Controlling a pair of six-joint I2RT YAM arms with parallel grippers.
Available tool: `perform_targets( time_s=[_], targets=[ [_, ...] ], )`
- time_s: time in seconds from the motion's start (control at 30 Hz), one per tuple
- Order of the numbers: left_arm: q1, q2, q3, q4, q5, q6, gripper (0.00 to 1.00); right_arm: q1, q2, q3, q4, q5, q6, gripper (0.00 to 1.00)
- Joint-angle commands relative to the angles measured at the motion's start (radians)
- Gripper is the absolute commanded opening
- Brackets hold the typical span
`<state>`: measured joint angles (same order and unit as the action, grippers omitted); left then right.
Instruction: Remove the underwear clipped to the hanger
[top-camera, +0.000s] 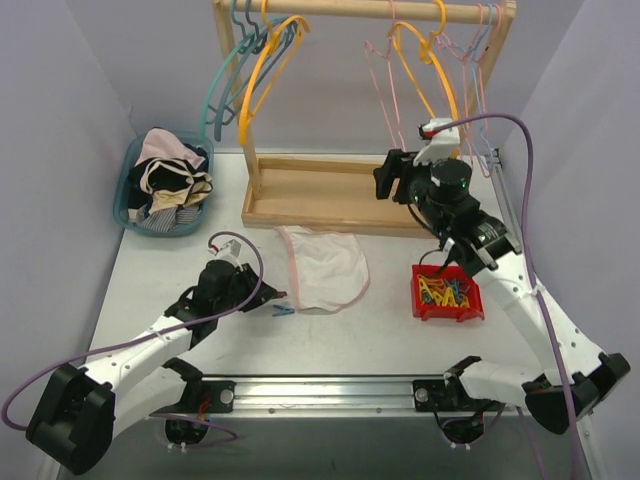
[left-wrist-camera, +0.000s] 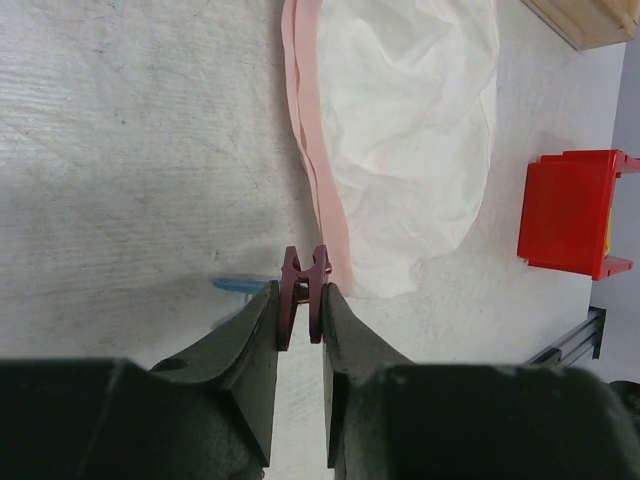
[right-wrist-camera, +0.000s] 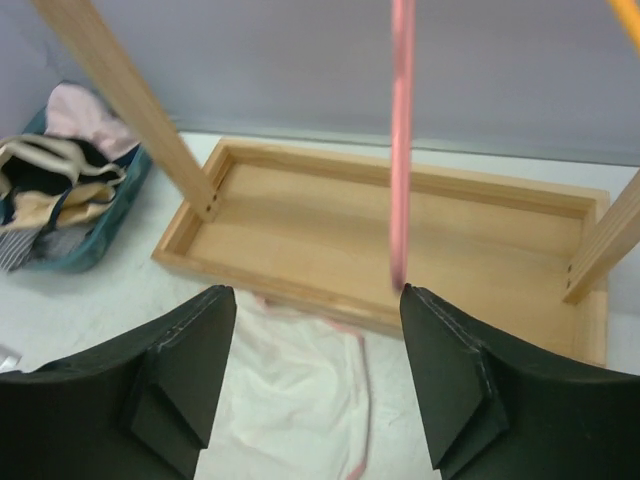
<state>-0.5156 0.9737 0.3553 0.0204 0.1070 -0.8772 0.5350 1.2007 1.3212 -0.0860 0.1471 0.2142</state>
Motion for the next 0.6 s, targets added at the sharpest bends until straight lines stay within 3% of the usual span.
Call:
perform_targets(
  time_s=[0.0, 0.1, 0.2, 0.33, 0.47, 0.57],
  targets=[
    [-0.001, -0.009, 0.051, -0.019, -0.033, 0.04, 0.11, 0.104, -0.114, -0.097, -0.012, 0.011, 0.022, 0.68],
    [-0.001, 0.003, 0.053, -0.019, -0.036, 0.049, 0.11, 0.196, -0.167, -0.187, -0.032, 0.039, 0.048, 0.77],
    [-0.001, 0.005, 0.054, -0.014, -0.033, 0.058, 0.04, 0.238, -0.219, -0.299, -0.04, 0.063, 0.108, 0.87],
    [-0.003, -0.02, 0.074, -0.011, 0.04, 0.061, 0.03, 0.292, -0.308, -0.431, -0.053, 0.135, 0.188, 1.0],
    [-0.049, 0.028, 0.148, 0.093, 0.15, 0.032, 0.03, 0.358, -0.394, -0.523, -0.098, 0.271, 0.284, 1.0],
    [-0.151, 0.152, 0.25, 0.23, 0.187, 0.006, 0.03, 0.367, -0.47, -0.545, -0.136, 0.42, 0.341, 1.0]
  ],
)
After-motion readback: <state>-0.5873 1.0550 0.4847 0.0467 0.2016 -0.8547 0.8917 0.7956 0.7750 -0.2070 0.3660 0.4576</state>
